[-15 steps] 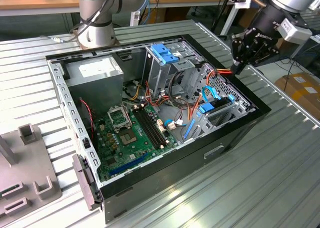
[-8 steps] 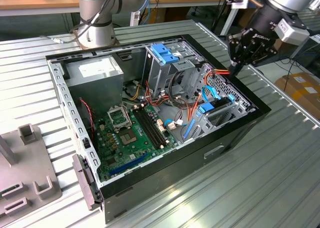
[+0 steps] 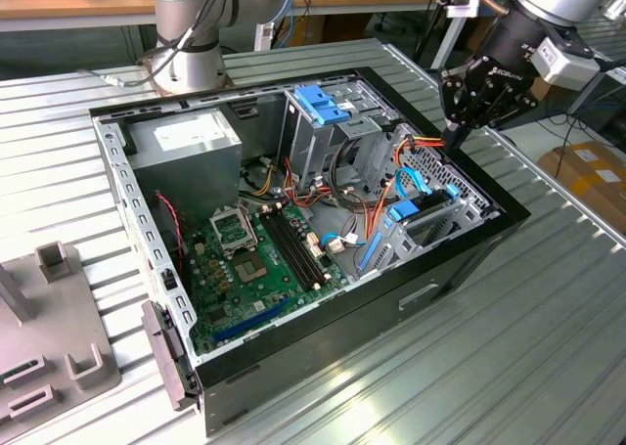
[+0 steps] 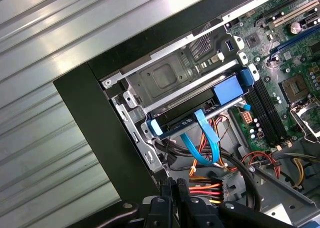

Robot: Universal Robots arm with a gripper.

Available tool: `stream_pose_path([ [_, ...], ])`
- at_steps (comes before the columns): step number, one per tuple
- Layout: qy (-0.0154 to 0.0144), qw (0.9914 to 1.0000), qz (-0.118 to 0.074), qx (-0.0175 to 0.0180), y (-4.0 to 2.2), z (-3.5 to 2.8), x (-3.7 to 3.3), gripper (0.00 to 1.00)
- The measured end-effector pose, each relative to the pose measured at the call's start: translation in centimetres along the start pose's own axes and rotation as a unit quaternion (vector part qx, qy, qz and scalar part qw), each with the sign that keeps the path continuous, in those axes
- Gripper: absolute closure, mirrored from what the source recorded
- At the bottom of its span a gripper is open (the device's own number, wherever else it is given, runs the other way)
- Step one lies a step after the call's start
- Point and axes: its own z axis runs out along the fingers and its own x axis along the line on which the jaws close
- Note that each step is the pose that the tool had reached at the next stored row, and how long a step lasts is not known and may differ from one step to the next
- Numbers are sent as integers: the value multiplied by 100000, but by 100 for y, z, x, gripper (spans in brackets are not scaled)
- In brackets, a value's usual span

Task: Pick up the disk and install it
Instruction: 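Insert the second disk wire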

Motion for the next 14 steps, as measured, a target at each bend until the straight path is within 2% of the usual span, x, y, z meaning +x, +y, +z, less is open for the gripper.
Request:
stream_pose_path([
  [3, 3, 100000, 0, -1, 0, -5, 0, 84],
  [10, -4, 100000, 1, 4, -3, -88, -4, 84],
  [14, -2, 100000, -1, 4, -4, -91, -4, 84],
])
